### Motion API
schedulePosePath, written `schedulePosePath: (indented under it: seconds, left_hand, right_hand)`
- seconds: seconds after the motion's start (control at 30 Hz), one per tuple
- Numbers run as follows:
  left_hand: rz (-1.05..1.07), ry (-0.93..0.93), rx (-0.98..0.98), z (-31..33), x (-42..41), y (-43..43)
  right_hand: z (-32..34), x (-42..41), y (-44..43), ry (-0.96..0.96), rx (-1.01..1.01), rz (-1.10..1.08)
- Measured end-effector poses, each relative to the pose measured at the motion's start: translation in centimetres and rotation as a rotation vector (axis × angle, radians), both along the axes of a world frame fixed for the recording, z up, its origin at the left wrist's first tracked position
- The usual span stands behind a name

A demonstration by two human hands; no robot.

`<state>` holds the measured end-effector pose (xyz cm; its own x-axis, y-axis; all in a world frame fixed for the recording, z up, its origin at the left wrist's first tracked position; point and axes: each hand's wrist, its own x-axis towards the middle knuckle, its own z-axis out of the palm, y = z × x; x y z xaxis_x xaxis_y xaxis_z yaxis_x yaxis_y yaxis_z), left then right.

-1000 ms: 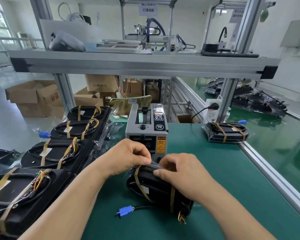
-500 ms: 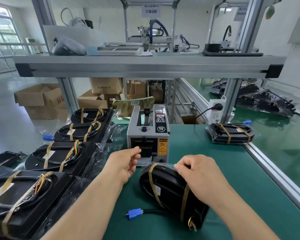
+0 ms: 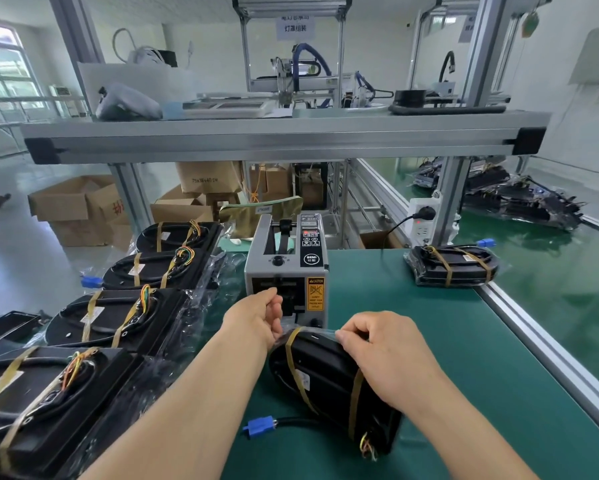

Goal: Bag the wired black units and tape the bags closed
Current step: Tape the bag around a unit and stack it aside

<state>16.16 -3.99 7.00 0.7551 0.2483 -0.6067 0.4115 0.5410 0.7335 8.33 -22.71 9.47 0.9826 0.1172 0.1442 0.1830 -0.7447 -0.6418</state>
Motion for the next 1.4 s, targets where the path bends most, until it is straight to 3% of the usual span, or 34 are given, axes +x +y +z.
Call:
schedulePosePath:
  seconds: [0.33, 0.5, 0.77, 0.93, 1.13, 1.4]
  left_hand:
    - [0.140, -0.016, 0.035, -0.2, 0.9, -0.8]
    - [0.124, -0.151, 0.137, 0.1, -1.4, 0.0]
    - [-0.150, -0.426, 0.485, 1.3, -9.2, -1.3]
    - [-0.186, -0.408, 0.497, 0.9, -10.0, -2.4]
    - [-0.161, -0.366, 0.492, 0.5, -9.8, -2.2]
    - [-0.232, -0.314, 0.380, -0.1, -9.0, -0.6]
  right_hand:
    - [-0.2, 0.5, -0.1, 0.001, -0.001, -0.026]
    - [-0.2, 0.4, 0.2, -0.006, -0.015, -0.025]
    - [0.2, 0.4, 0.4, 0.058, -0.009, -0.005]
    - [0.5, 0.1, 0.6, 0.072, -0.033, -0.016]
    - [1.3, 0.1, 1.4, 0.034, -0.231, 0.045]
    - [0.9, 0.0, 2.2, -0.123, -0.275, 0.104]
